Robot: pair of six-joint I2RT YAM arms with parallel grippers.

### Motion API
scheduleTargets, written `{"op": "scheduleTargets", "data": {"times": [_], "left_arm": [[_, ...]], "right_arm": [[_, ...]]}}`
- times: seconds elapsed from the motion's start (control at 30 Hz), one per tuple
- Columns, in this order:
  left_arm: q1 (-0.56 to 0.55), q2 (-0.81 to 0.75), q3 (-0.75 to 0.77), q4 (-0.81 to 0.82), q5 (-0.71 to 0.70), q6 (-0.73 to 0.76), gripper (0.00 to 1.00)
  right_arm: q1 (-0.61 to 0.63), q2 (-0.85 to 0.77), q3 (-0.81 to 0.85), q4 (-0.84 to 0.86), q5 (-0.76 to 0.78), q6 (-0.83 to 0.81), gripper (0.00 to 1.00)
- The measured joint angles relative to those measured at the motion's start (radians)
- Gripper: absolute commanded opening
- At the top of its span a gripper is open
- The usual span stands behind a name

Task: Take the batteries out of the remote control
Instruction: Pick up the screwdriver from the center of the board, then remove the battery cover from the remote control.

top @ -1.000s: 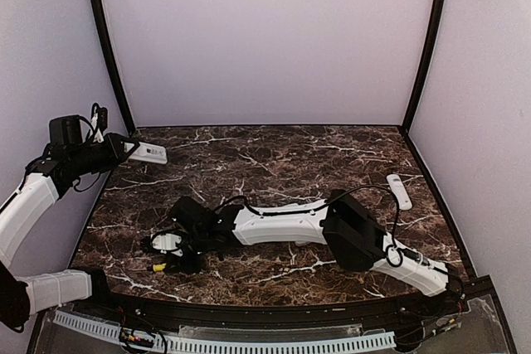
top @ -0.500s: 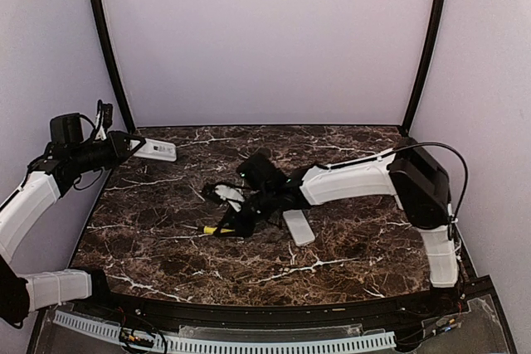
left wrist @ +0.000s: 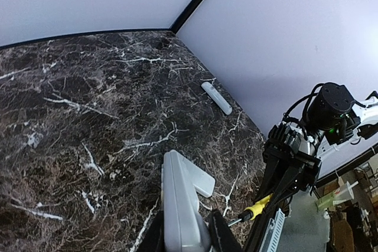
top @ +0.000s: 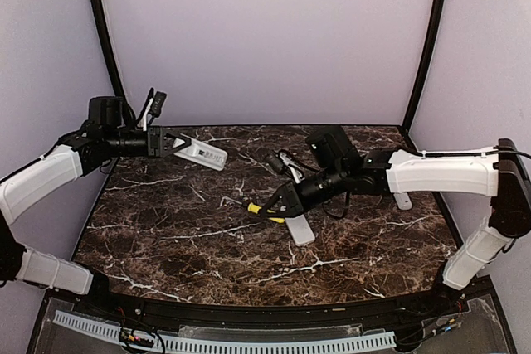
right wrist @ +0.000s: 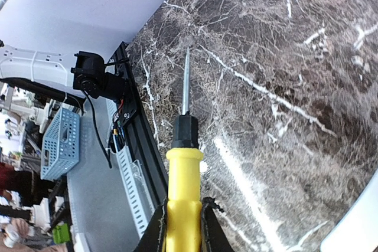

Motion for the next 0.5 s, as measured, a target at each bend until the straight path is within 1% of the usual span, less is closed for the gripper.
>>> {"op": "scheduleTargets", "data": {"times": [0.07,0.17,0.33,0.5], "left_arm": [[-0.01,0.033,0.048,-0.001,0.022,0.026,0.0],[-0.018,0.075,0.081,0.013,0.061,0.041,0.0],[-0.027,0.128,0.082,0.006,0.112,0.056,0.0],[-0.03,0.131,0.082,-0.005,0.14,0.068,0.0]], "right_arm": [[-0.002,-0.04,-0.03,-0.013,0.004,0.05,0.0],[-0.001,-0.085,-0.058,-0.016,0.037,0.115,0.0],[-0.001,-0.142,-0.081,-0.014,0.1,0.184,0.0],[-0.001,-0.15,-0.08,-0.008,0.15,0.203,0.0]]}}
